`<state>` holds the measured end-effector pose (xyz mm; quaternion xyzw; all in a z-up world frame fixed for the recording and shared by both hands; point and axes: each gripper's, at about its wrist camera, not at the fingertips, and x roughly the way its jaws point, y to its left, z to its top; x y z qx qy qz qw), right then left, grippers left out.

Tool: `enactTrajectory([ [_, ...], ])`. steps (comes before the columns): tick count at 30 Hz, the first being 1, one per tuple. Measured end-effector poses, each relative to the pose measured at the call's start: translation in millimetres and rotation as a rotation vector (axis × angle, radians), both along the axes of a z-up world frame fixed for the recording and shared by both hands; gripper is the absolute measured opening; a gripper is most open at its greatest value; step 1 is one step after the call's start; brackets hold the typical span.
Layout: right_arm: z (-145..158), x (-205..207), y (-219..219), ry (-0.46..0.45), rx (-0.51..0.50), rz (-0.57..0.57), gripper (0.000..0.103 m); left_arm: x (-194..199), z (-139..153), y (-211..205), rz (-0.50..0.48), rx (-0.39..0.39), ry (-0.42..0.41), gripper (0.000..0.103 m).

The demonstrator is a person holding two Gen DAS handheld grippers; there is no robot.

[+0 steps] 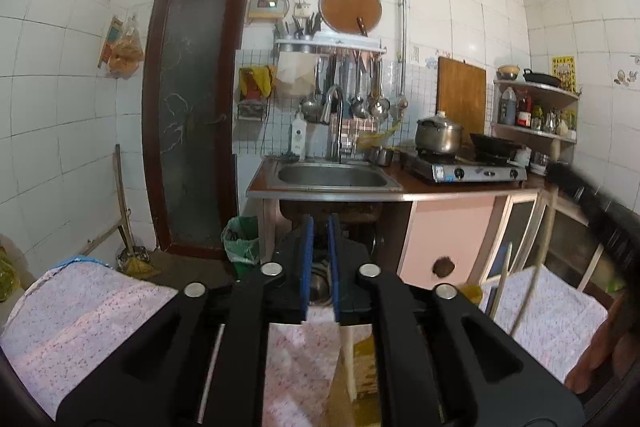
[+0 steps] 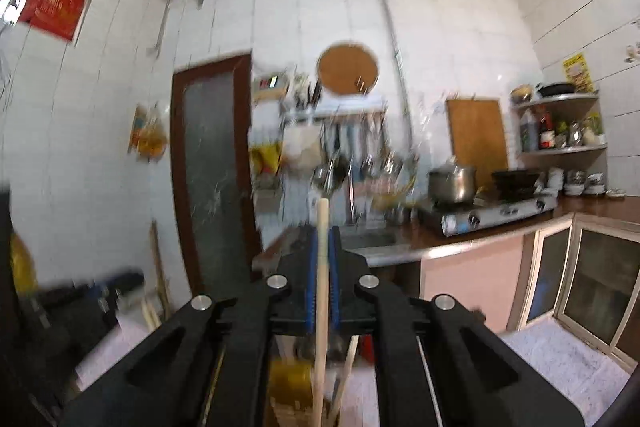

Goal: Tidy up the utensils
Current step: 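Open both tools and move them back down to the table, then grasp the green frog fork with the left tool while the right tool grasps a chopstick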

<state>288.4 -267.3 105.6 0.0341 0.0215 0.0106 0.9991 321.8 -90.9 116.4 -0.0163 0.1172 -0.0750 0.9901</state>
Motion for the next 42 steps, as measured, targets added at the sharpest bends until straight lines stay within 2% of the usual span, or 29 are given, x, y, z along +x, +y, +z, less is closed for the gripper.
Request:
enactTrajectory([
  [1,-4.4,-2.7,-0.5,0.031,-0.009,0.000,0.013,-5.8,0.1,2.6,-0.002,0.004,0.014,0.025],
  [2,-7.2,-8.9,-1.9,0.052,-0.014,-0.009,0.024,-9.7,-0.3,3.9,-0.002,0.008,0.020,0.046],
  [3,-9.2,-19.0,-4.6,0.057,-0.011,-0.023,0.056,-16.6,0.0,6.0,0.001,0.012,0.020,0.064],
  [4,-10.3,-27.4,-7.1,0.054,-0.011,-0.036,0.067,-30.6,1.4,9.2,0.011,0.024,0.008,0.068],
  [6,-12.7,-49.5,-13.8,0.093,-0.022,-0.072,0.067,-47.2,1.1,11.5,0.013,0.049,0.004,0.079],
  [9,-21.4,-77.9,-25.2,0.187,0.006,-0.078,0.069,-77.3,-1.5,18.3,0.006,0.077,0.040,0.095],
  [12,-37.2,-101.3,-30.8,0.264,0.022,-0.099,0.076,-105.7,-12.5,27.2,-0.006,0.089,0.092,0.098],
  [17,-76.6,-130.2,-27.5,0.436,0.021,-0.106,0.077,-134.7,-49.4,38.0,-0.018,0.077,0.222,0.098],
  [22,-110.5,-139.6,-19.9,0.551,0.018,-0.105,0.077,-136.7,-92.8,42.8,-0.010,0.060,0.357,0.098],
  [29,-158.0,-134.7,-18.2,0.658,0.006,-0.119,0.079,-122.0,-147.9,42.9,0.010,0.047,0.523,0.098],
  [34,-164.6,-125.6,-18.0,0.710,0.026,-0.128,0.079,-116.3,-164.3,40.6,0.036,0.053,0.562,0.098],
  [42,-172.8,-107.5,-3.1,0.799,-0.013,-0.126,0.079,-107.2,-168.3,27.7,0.036,0.062,0.617,0.098],
])
